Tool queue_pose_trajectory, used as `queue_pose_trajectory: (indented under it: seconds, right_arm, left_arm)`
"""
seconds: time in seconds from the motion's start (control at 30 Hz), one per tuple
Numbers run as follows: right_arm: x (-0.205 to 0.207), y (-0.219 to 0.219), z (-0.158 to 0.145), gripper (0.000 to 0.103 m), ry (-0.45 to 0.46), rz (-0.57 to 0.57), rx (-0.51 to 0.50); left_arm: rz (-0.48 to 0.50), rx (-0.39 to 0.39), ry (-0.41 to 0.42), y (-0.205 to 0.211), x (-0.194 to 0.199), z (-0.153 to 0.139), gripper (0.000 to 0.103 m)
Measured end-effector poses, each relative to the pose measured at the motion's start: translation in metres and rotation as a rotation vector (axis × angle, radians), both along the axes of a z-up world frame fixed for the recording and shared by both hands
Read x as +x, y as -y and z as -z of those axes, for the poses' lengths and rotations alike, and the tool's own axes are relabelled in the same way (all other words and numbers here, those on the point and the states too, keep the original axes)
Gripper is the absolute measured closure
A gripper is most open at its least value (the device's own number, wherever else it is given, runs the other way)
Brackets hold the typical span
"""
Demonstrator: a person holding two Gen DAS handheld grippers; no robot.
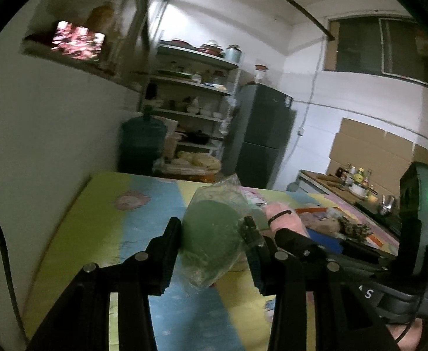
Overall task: Organize soft objects
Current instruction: 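Grasp the green mesh bag with the left gripper while the right grasps the pink slipper, then carry the green mesh bag with the left gripper while the right carries the pink slipper to the box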
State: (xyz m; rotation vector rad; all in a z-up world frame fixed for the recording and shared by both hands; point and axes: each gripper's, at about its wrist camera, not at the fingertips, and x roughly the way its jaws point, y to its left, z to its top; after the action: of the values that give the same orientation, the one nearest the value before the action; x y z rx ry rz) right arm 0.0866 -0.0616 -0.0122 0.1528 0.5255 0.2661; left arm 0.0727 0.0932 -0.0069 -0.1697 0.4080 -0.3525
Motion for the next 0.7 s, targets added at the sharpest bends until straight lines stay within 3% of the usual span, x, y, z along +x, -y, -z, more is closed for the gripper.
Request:
queue_pose_trajectory:
  seconds: [0.7]
  right_arm:
    - [-0.057, 0.152, -0.009, 0.062, 0.085, 0.275, 0.078]
  left_arm:
    - [0.262, 0.035, 0.004, 0.152, 0.002, -0.012, 0.060]
